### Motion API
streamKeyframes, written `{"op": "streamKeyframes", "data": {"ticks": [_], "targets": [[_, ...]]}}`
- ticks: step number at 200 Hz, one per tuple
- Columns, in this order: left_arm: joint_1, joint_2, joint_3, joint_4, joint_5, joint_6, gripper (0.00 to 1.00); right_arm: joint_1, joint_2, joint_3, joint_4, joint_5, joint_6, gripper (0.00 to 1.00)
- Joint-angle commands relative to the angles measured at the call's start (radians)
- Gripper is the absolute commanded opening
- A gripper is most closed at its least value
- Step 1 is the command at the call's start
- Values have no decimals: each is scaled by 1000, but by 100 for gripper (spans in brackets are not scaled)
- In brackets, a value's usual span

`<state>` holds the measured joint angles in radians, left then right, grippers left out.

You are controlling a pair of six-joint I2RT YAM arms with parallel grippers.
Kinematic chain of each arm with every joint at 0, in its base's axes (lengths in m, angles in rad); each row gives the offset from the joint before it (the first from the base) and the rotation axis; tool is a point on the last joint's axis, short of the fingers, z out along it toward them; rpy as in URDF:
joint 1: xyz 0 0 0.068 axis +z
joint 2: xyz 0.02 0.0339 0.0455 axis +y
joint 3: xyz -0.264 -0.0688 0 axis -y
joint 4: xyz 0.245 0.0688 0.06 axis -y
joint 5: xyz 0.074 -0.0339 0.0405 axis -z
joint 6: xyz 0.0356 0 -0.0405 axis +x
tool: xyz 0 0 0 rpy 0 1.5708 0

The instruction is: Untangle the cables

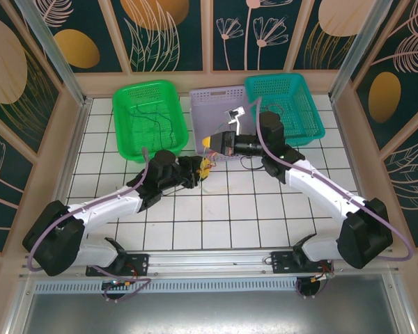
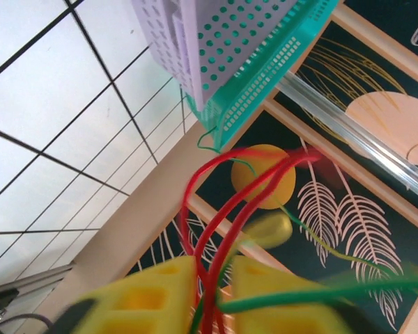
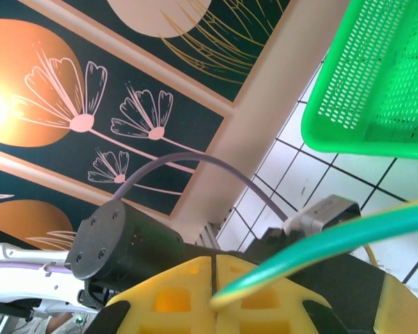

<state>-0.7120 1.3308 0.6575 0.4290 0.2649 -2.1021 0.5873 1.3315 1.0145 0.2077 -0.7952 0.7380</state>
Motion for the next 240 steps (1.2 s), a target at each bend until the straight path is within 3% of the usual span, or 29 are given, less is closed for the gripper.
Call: {"op": "streamKeyframes", "data": {"ticks": [1, 42, 91, 144, 191, 230, 240], "targets": [[14, -20, -8, 0, -31, -172, 0, -8, -57, 63, -14, 13, -43, 0], [65, -145, -53, -205, -105, -93, 0, -91, -152, 105, -105, 111, -67, 0], [83, -213, -108, -251, -132, -81, 0, -178, -194, 154, -99, 115, -20, 0], [92, -344, -120, -462, -251, -15, 0, -222, -221, 212, -145, 147, -25, 0], [93, -358, -143, -458, -263, 7, 0, -215, -216, 198, -129, 134, 5, 0], [94, -385, -77, -667, -366, 96, 0, -230, -238, 207, -149, 160, 3, 0], [94, -394, -78, -690, -387, 111, 4, -228, -234, 213, -163, 161, -1, 0]]}}
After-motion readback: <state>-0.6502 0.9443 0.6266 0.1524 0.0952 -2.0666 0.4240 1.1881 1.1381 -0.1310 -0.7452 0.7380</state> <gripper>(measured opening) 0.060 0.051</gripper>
